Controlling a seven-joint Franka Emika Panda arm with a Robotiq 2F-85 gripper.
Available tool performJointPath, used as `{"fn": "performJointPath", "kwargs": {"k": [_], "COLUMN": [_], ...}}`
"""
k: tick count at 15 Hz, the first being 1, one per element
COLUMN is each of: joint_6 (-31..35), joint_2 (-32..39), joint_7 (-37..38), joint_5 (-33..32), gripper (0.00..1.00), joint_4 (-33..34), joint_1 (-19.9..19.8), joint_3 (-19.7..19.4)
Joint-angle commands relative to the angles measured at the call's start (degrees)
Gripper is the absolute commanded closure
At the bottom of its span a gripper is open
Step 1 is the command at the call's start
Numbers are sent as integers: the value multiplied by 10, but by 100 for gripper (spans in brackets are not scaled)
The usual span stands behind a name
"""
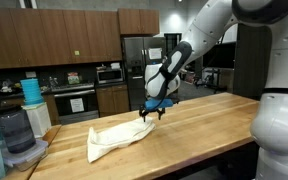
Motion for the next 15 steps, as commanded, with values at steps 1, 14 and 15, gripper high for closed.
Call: {"fn": "performJointPath", "kwargs": {"k": [1,14,15], "joint_6": [-4,8,11], "joint_2": [26,91,92], "joint_7": [36,1,-5], "joint_5": [-25,34,46], "gripper": [0,39,48], "joint_4": [19,63,63], "joint_1": [0,9,9], "joint_3": [-12,-31,-29]}}
